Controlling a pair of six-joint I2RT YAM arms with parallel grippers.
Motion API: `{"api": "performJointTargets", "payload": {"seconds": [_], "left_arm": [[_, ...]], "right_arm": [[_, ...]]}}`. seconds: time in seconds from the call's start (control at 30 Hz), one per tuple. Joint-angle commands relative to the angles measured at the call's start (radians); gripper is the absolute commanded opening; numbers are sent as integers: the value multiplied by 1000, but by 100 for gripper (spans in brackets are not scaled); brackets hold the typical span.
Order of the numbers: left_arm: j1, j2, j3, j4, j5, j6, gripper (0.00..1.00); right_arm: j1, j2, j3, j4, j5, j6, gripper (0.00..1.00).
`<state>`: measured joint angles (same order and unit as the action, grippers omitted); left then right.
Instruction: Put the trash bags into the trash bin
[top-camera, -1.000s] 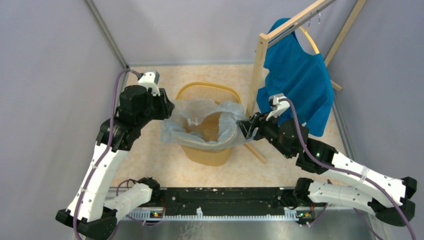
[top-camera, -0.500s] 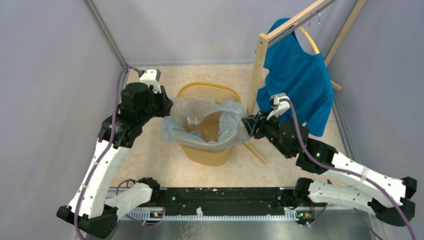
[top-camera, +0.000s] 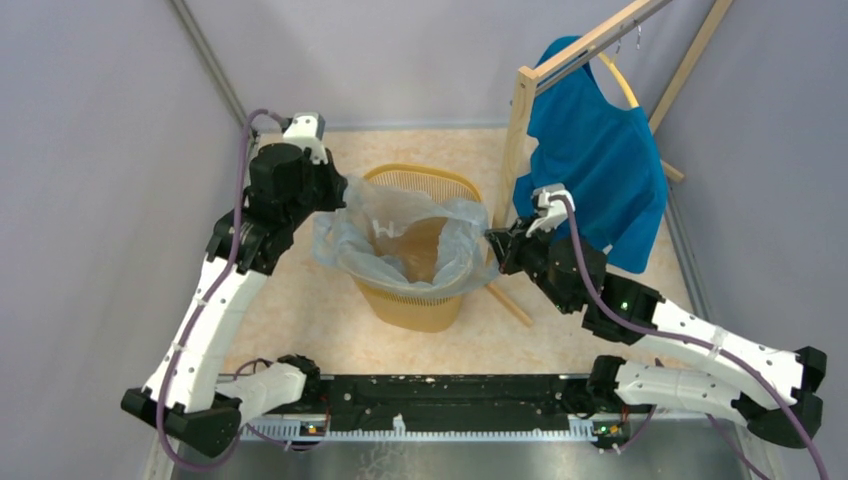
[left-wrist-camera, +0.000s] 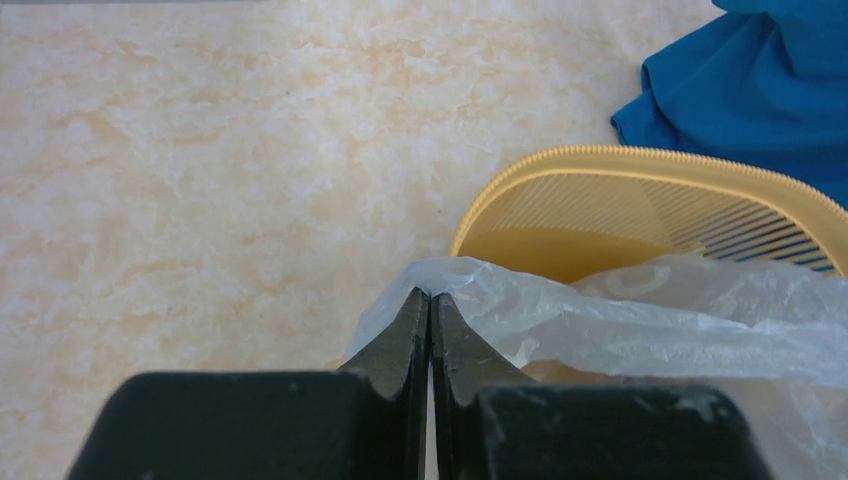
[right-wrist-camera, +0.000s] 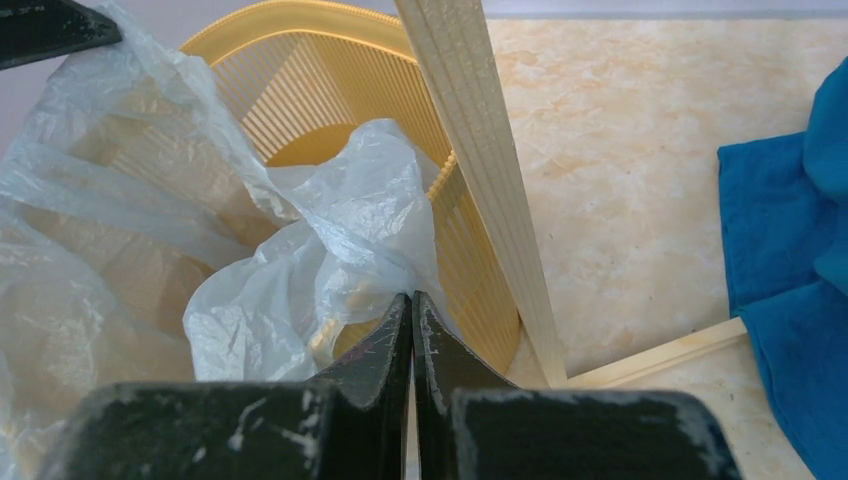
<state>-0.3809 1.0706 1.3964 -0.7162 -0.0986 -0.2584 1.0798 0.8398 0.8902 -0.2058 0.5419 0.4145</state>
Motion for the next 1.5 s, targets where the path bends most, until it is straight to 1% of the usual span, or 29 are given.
{"api": "performJointTargets", "payload": {"seconds": [0.0, 0.17, 0.27, 0.4, 0.5, 0.67, 0.8, 0.93, 1.0, 1.17, 1.23, 1.3, 1.33, 1.47], "left_arm": [[2, 67, 51, 115, -32, 19, 5], [6, 136, 41, 156, -82, 31, 3], [21, 153, 25, 142, -96, 17, 0], [45, 113, -44, 146, -87, -3, 0], [57, 76, -66, 118, -97, -10, 0], [68, -34, -112, 60, -128, -11, 0], [70, -71, -129, 128, -84, 6, 1], [77, 10, -67, 156, -124, 14, 0], [92, 57, -40, 175, -131, 6, 0], [139, 124, -37, 269, -53, -34, 0], [153, 139, -36, 285, -37, -48, 0], [165, 144, -41, 288, -21, -52, 0], [167, 143, -45, 283, -19, -53, 0], [177, 101, -90, 275, -5, -47, 0]], "right_arm": [[4, 42, 12, 48, 46, -14, 0], [3, 87, -31, 113, 57, -16, 0], [3, 130, -52, 157, 54, -26, 0], [4, 185, -64, 221, 24, -38, 0], [5, 227, -61, 266, -10, -51, 0], [5, 277, -40, 309, -70, -62, 0], [6, 282, -11, 282, -14, -65, 0], [5, 275, 45, 213, 90, -90, 0], [6, 283, 83, 134, 132, -108, 0], [1, 324, 110, 105, 175, -162, 0], [-15, 354, 119, 97, 205, -163, 0], [-53, 376, 123, 104, 193, -160, 0], [-68, 383, 122, 112, 181, -164, 2], [-97, 397, 110, 163, 175, -212, 15]]}}
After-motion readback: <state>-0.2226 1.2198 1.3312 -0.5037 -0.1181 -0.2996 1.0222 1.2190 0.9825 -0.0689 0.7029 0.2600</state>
